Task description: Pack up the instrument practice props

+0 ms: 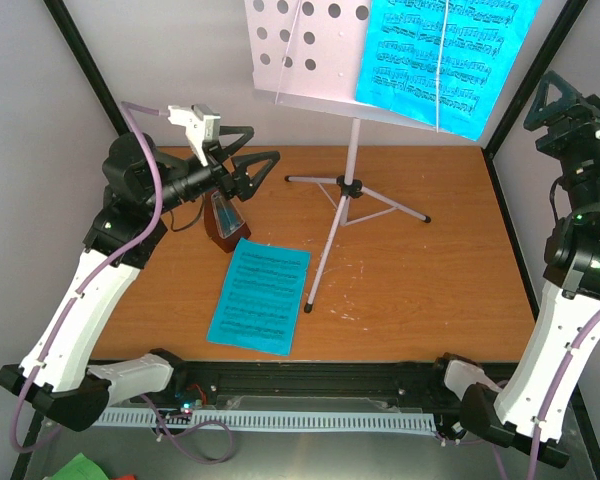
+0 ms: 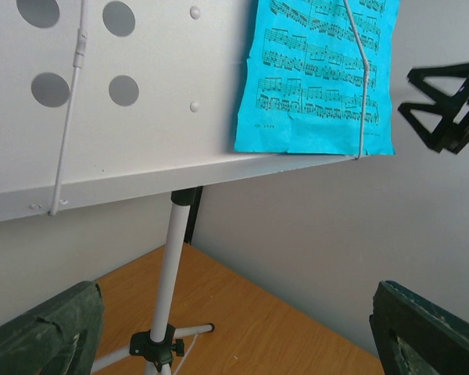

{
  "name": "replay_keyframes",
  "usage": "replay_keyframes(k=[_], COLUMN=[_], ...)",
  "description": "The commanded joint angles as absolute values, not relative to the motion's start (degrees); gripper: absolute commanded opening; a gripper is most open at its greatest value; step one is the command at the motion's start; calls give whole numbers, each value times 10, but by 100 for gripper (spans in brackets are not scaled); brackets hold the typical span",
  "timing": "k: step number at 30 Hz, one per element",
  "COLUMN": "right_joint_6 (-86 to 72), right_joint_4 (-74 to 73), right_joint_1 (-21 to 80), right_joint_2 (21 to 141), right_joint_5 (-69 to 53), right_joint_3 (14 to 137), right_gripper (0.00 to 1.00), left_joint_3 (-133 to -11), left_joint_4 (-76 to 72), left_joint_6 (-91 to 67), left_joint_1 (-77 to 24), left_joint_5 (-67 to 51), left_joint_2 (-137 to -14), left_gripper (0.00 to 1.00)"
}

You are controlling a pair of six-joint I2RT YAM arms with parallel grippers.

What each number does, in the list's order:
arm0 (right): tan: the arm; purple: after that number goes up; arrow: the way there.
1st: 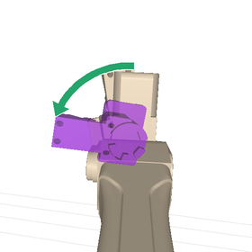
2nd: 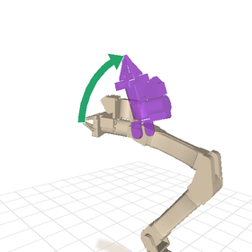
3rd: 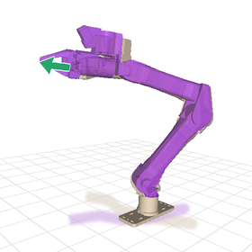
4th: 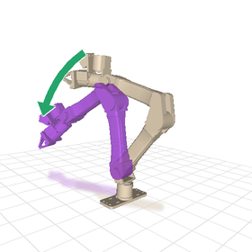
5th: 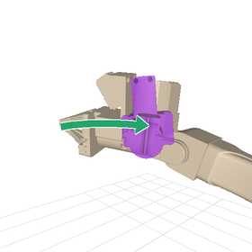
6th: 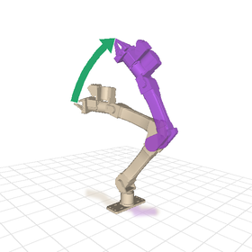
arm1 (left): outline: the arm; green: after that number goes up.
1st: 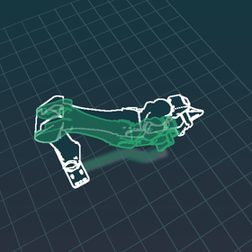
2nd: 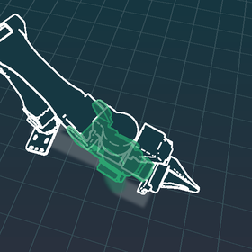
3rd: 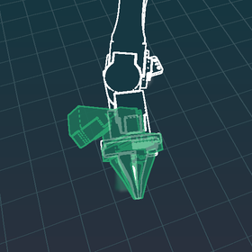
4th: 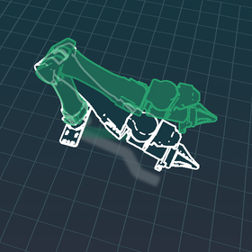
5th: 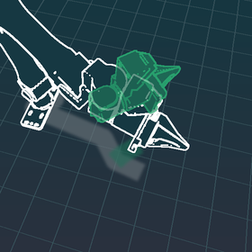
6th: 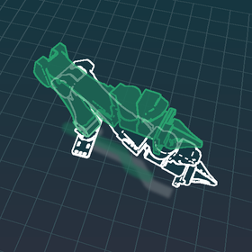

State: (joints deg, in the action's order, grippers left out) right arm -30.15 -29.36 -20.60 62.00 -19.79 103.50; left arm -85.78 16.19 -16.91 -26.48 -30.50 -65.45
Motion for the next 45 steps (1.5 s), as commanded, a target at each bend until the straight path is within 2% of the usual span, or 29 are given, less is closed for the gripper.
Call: replay_keyframes(k=[1, 5, 8, 14, 20, 30, 41, 45], right_joint_6=[-402, -500, -515, -490, -452, -442, -412, -396], right_joint_4=[-203, -104, -87, -109, -137, -105, -106, -116], right_joint_1=[-210, -210, -210, -210, -210, -207, -174, -173], right_joint_2=[616, 633, 646, 658, 670, 689, 712, 710], right_joint_5=[-330, -457, -496, -513, -507, -547, -562, -560], right_joint_3=[1030, 1001, 1002, 1007, 1002, 1012, 1045, 1047], right_gripper=[92, 87, 84, 73, 63, 34, 11, 9], left_joint_3=[-851, -854, -861, -879, -850, -826, -889, -958], left_joint_4=[144, 141, 138, 125, 103, 62, 13, 4], left_joint_6=[-153, -150, -155, -166, -185, -212, -229, -223], left_joint_1=[-269, -269, -269, -269, -269, -278, -309, -342], left_joint_5=[-326, -341, -353, -375, -392, -415, -404, -386], left_joint_2=[-644, -650, -661, -687, -703, -728, -775, -814], left_gripper=[96, 97, 98, 97, 90, 85, 80, 75])
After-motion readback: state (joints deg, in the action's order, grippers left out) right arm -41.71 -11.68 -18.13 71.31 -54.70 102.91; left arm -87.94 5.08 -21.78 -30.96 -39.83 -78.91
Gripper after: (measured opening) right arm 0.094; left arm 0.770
